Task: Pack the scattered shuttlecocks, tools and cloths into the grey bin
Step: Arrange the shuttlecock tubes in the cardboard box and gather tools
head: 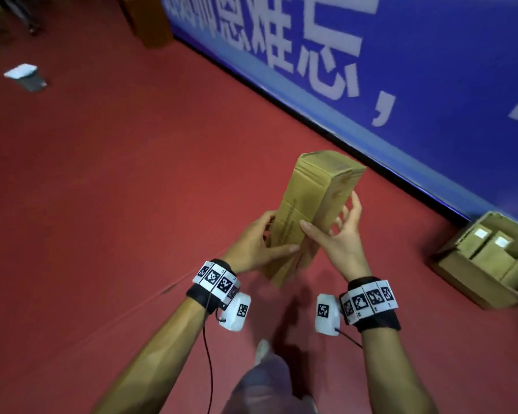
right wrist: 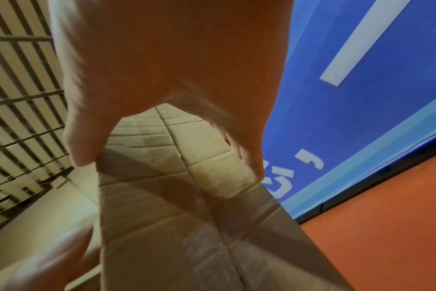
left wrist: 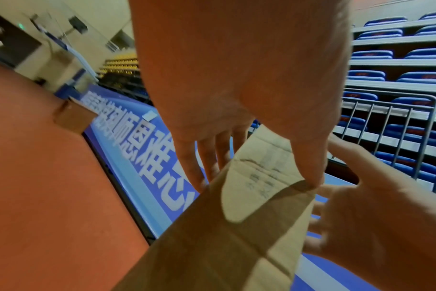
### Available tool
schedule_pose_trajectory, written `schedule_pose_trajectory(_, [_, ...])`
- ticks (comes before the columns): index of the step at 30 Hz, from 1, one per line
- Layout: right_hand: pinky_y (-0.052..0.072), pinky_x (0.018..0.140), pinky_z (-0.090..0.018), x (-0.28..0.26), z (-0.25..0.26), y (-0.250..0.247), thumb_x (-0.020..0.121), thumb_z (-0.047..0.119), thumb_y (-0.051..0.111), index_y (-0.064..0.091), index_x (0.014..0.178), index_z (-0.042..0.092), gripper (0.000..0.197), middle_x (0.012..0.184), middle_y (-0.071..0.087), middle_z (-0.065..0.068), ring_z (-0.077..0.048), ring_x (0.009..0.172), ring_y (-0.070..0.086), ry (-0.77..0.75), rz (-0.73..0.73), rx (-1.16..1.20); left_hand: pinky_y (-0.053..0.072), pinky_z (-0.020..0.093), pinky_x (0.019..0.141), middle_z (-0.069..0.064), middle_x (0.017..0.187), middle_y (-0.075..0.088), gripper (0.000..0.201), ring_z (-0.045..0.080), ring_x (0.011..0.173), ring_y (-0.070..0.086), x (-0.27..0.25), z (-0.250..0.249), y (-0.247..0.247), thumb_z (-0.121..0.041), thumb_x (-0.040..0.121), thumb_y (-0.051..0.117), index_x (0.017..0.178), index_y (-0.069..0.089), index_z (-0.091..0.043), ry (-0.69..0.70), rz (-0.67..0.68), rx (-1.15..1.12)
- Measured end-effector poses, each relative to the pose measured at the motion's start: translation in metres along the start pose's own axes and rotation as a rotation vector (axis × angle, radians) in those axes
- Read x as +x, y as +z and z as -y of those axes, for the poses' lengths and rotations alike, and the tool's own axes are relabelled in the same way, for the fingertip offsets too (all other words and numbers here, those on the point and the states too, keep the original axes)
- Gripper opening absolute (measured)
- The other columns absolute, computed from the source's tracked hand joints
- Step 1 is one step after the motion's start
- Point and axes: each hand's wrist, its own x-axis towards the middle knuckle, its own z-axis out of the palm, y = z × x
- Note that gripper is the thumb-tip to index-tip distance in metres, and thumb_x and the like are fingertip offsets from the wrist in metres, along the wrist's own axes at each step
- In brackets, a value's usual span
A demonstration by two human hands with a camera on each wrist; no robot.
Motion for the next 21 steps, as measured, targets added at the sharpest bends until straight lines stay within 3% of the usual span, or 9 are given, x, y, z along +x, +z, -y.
schedule_pose_trajectory(3, [0.052,0.100,-0.024,0.035,-0.002,-0.049,0.074,0.027,0.091,0.008,0.160,0.038,0.119,0.154,0.044,0.007,-0.007,0.135,0.053,0.017,-0.029,0.048,0.055,0.023,0.090,-0.007,0.125,0.068,0.072,0.004,0.110,0.067,0.064,-0.008,0.025,-0.033,0.079,0.088,0.139,0.050,-0.025,-0.016,0.113,-0.038])
schedule_pose_trajectory(5, [0.049,0.109,-0.037,0.060,-0.002,-0.082,0.072,0.040,0.092,0.010,0.160,0.040,0.120,0.155,0.045,0.006,-0.015,0.138,0.052,0.025,-0.061,0.064,0.055,0.033,0.099,-0.005,0.129,0.068,0.077,0.012,0.117,0.067,0.112,-0.012,0.046,-0.031,0.079,0.089,0.143,0.047,-0.027,-0.025,0.218,-0.093])
schedule_pose_trajectory(8, [0.038,0.119,-0.045,0.107,0.001,-0.132,0.076,0.043,0.088,0.012,0.162,0.037,0.115,0.158,0.043,0.004,-0.017,0.141,0.050,-0.019,-0.114,0.042,0.055,0.029,0.097,-0.004,0.132,0.068,0.080,0.011,0.119,0.066,0.190,-0.027,0.082,-0.019,0.083,0.085,0.149,0.040,-0.026,-0.039,0.384,-0.154])
schedule_pose_trajectory(10, [0.037,0.120,-0.037,0.142,0.006,-0.167,0.082,0.035,0.083,0.010,0.164,0.034,0.110,0.160,0.041,0.005,-0.012,0.144,0.045,-0.026,-0.154,-0.008,0.054,0.027,0.097,-0.005,0.130,0.069,0.079,0.010,0.118,0.067,0.248,-0.039,0.106,-0.019,0.083,0.086,0.147,0.041,-0.027,-0.014,0.465,-0.165])
schedule_pose_trajectory(13, [0.040,0.112,-0.020,0.190,0.021,-0.221,0.084,0.026,0.080,0.010,0.164,0.031,0.106,0.158,0.043,0.010,-0.004,0.143,0.045,-0.037,-0.214,-0.047,0.054,0.033,0.100,-0.008,0.125,0.071,0.084,0.011,0.117,0.068,0.334,-0.062,0.144,-0.021,0.078,0.090,0.146,0.042,-0.028,0.034,0.560,-0.163])
schedule_pose_trajectory(14, [0.038,0.114,-0.022,0.203,0.026,-0.238,0.084,0.025,0.080,0.010,0.164,0.031,0.106,0.158,0.043,0.012,-0.003,0.143,0.044,-0.035,-0.250,-0.042,0.053,0.033,0.102,-0.007,0.126,0.071,0.086,0.013,0.118,0.067,0.361,-0.070,0.158,-0.019,0.077,0.090,0.147,0.040,-0.027,0.057,0.601,-0.161])
schedule_pose_trajectory(18, [0.029,0.123,-0.049,0.227,0.038,-0.299,0.086,0.031,0.081,0.010,0.164,0.035,0.105,0.163,0.037,0.008,-0.016,0.149,0.038,-0.042,-0.422,-0.023,0.050,0.028,0.104,-0.008,0.130,0.067,0.098,0.008,0.122,0.064,0.439,-0.114,0.215,-0.017,0.076,0.091,0.154,0.032,-0.025,0.145,0.767,-0.119])
schedule_pose_trajectory(21, [0.034,0.120,-0.050,0.228,0.041,-0.356,0.093,0.030,0.072,0.015,0.163,0.033,0.091,0.160,0.042,0.009,-0.014,0.146,0.044,-0.014,-0.595,0.004,0.047,0.029,0.108,-0.012,0.136,0.063,0.104,0.005,0.125,0.061,0.482,-0.146,0.278,-0.023,0.075,0.092,0.156,0.028,-0.030,0.221,0.908,-0.074])
